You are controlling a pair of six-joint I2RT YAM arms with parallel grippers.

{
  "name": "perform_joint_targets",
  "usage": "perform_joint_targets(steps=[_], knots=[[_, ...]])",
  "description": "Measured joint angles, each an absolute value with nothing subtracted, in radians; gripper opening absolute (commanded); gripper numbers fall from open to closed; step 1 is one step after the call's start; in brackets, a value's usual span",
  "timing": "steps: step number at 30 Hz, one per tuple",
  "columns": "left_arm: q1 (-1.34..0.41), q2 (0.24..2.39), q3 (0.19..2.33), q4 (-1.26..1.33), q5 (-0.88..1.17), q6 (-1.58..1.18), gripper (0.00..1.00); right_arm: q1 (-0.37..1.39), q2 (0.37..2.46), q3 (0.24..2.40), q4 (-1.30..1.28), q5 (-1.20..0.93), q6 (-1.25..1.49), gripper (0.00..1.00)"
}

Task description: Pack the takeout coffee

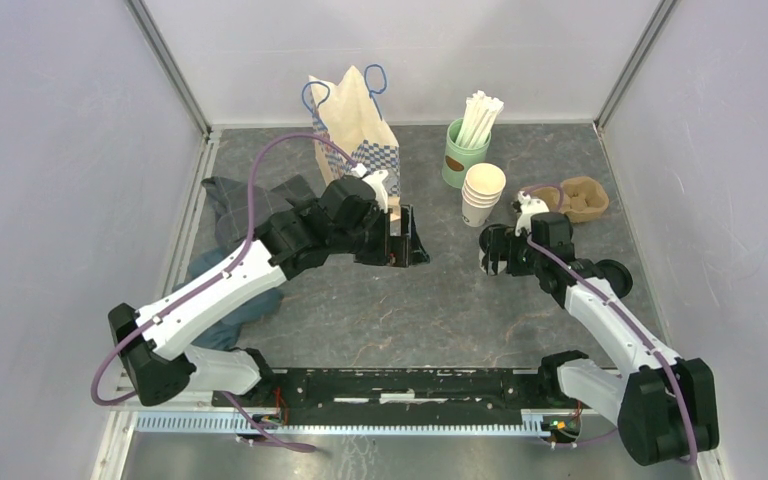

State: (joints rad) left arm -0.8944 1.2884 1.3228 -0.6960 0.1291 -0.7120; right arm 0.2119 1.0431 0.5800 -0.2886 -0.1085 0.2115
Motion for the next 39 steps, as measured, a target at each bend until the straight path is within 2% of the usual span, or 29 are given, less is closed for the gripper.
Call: perform_joint_targets(steps=[9,15,21,23,27,29,31,39], knots=[[-0.894,1.287,1.346,-0.75,0.108,-0.706,0.96,0.184,1.047,0.58,-0.276,-0.042,0.212,0.98],[-0.894,1.287,1.396,-0.789,0.105,-0.673,0.98,0.183,1.021,0.587,-0.315,-0.101,0.207,0.98],[-0.894,1.287,1.441,-0.817,0.106,-0.624,1.0,0.183,0.926,0.764,-0.507,-0.175,0.208,0.98],[-0.894,1.288,1.473,-0.827,0.105,-0.606,1.0,0.183,0.956,0.896,-0.56,-0.154,0.213,0.93],[-0.892,1.306,1.577,-0.842,0.1,-0.564,1.0,0.182,1.164,1.235,-0.612,-0.023,0.273,0.79],[-0.891,1.32,1.629,-0.859,0.086,-0.54,1.0,0.181,1.267,1.338,-0.611,0.025,0.311,0.7],[-0.889,1.343,1.695,-0.891,0.071,-0.508,1.0,0.181,1.348,1.375,-0.6,0.06,0.349,0.64],[-0.877,1.352,1.734,-0.953,0.032,-0.439,1.0,0.183,1.507,1.369,-0.616,0.13,0.446,0.54]])
